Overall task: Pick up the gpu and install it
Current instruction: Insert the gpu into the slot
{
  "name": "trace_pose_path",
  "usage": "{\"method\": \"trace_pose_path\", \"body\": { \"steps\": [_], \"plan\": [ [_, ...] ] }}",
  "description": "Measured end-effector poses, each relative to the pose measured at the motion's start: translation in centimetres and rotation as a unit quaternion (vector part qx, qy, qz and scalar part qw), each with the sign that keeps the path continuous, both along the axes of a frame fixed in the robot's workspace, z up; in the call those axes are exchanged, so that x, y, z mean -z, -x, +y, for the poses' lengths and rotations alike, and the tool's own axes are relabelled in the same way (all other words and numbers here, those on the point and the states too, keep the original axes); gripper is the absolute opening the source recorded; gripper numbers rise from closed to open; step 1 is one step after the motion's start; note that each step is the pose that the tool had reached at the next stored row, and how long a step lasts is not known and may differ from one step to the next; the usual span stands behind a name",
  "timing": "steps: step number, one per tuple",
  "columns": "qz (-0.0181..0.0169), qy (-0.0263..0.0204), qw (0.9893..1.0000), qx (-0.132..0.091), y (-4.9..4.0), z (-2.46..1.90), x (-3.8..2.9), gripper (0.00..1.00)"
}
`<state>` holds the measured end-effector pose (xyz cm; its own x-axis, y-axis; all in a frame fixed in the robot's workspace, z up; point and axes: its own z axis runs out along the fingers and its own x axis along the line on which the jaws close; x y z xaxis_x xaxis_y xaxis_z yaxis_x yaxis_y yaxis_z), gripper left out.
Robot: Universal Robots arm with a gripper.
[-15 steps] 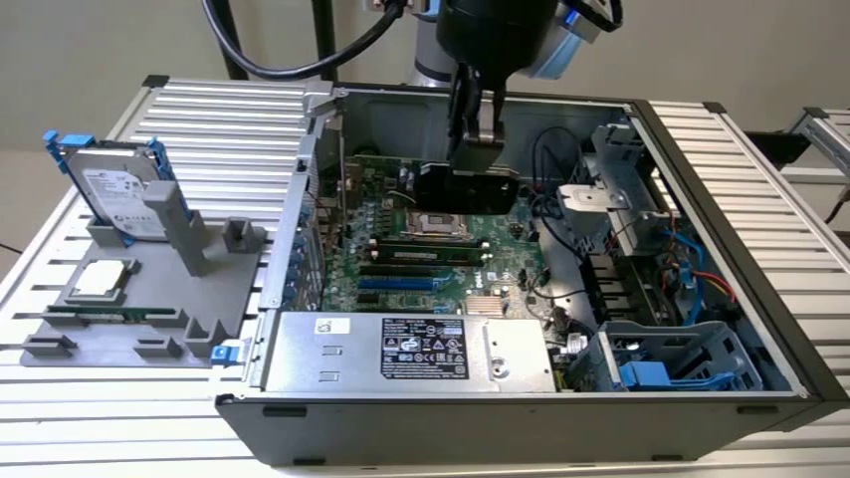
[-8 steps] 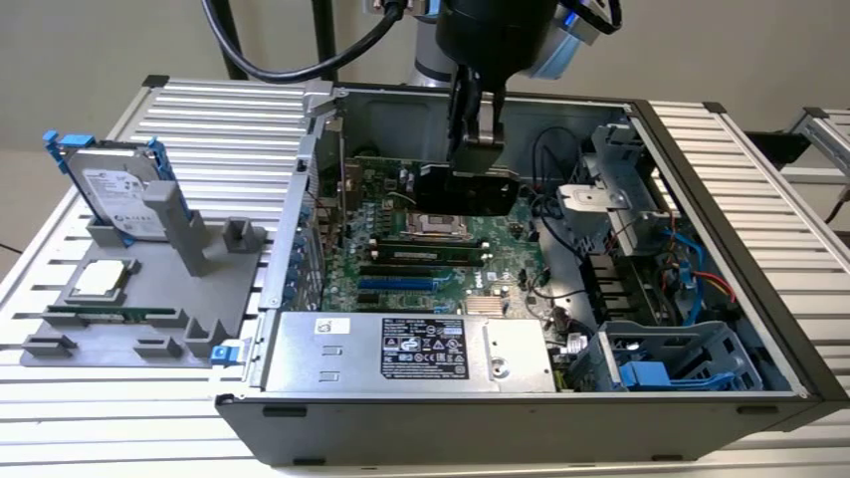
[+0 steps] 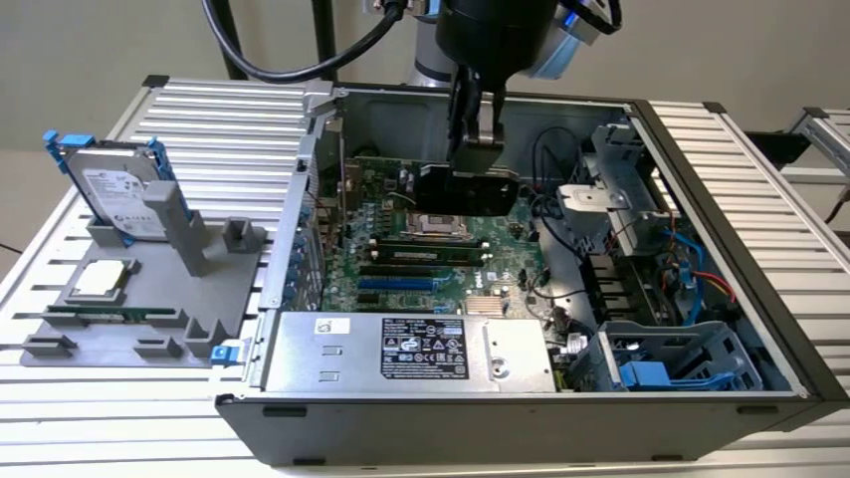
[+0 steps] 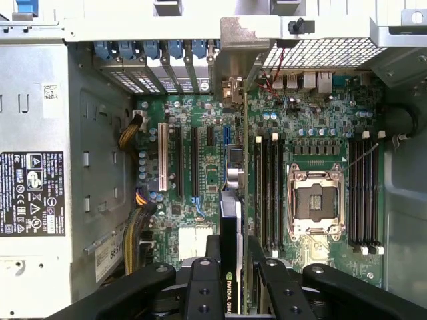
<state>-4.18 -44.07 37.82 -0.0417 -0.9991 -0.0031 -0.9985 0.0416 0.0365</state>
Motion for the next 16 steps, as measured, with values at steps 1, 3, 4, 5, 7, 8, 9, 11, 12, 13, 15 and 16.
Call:
{"method": "trace_pose_path", "body": {
  "steps": [1,3,4,5,7,8,9,11,12,13,15,16],
  "plan": [
    [-0.0001,-0.0002,1.0,0.0,0.0,0.0,0.08,0.0],
    [0.0,0.0,1.0,0.0,0.0,-0.01,0.31,0.0],
    [0.0,0.0,1.0,0.0,0.0,0.0,0.46,0.0],
    [0.0,0.0,1.0,0.001,0.0,0.0,0.62,0.0],
    [0.0,0.0,1.0,0.003,0.02,0.0,0.95,0.0],
    [0.0,0.0001,1.0,0.004,0.03,0.0,1.14,0.0],
    [0.0,0.0,1.0,0.005,0.06,0.0,1.32,0.0],
    [0.0,0.0,1.0,0.008,0.15,0.0,1.68,0.0],
    [0.0,0.0,1.0,0.009,0.2,0.0,1.86,0.0],
    [0.0,0.0,1.0,0.009,0.27,0.0,2.05,0.0],
    [-0.0001,0.0,1.0,0.009,0.41,0.0,2.41,0.0],
    [-0.0001,0.0,1.0,0.009,0.46,0.0,2.6,0.0]
  ]
}}
